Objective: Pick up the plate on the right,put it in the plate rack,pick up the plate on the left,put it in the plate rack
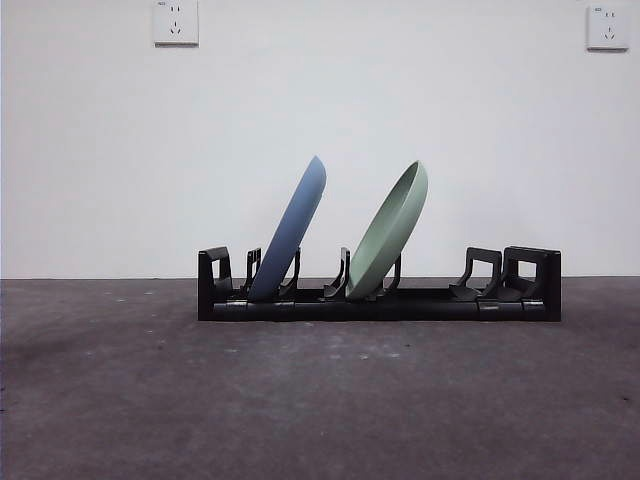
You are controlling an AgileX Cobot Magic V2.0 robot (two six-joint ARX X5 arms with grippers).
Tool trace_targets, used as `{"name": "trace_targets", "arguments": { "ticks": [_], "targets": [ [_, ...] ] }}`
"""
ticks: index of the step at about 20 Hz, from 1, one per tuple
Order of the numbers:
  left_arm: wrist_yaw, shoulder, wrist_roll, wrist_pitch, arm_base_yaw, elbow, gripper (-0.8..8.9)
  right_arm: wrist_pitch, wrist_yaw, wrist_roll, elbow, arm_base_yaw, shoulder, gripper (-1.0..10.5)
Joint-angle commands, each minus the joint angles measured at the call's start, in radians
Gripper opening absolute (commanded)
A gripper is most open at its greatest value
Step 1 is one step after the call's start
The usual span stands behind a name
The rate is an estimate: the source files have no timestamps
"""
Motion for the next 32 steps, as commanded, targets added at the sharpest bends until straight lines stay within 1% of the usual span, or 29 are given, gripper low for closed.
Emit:
{"name": "trace_targets", "arguments": {
  "ticks": [1, 4, 8, 11, 13, 15, 19, 30, 32],
  "targets": [
    [-0.063, -0.083, -0.076, 0.016, 0.005, -0.145, -0.04, 0.011, 0.006, 0.003, -0.006, 0.000, 0.002, 0.0],
    [-0.121, -0.183, -0.126, 0.014, 0.005, -0.282, -0.03, 0.072, 0.021, 0.003, -0.006, 0.000, 0.002, 0.0],
    [-0.126, -0.292, -0.203, 0.011, 0.005, -0.390, -0.04, 0.179, 0.030, 0.003, -0.006, 0.000, 0.002, 0.0],
    [-0.126, -0.293, -0.245, -0.018, 0.005, -0.427, -0.03, 0.257, 0.029, 0.003, -0.006, 0.000, 0.002, 0.0],
    [-0.126, -0.292, -0.247, -0.025, 0.003, -0.427, -0.03, 0.301, 0.029, 0.003, -0.006, 0.000, 0.002, 0.0],
    [-0.117, -0.292, -0.272, -0.024, 0.003, -0.427, -0.04, 0.335, 0.029, 0.003, -0.006, 0.000, 0.002, 0.0],
    [-0.116, -0.290, -0.276, -0.019, 0.005, -0.427, -0.03, 0.362, 0.030, 0.003, -0.006, 0.000, 0.002, 0.0],
    [-0.115, -0.280, -0.276, -0.019, 0.005, -0.427, -0.03, 0.362, 0.029, 0.003, -0.006, 0.000, 0.002, 0.0],
    [-0.115, -0.280, -0.277, -0.019, 0.005, -0.427, -0.03, 0.361, 0.030, -0.012, -0.006, 0.000, 0.002, 0.0]
  ]
}}
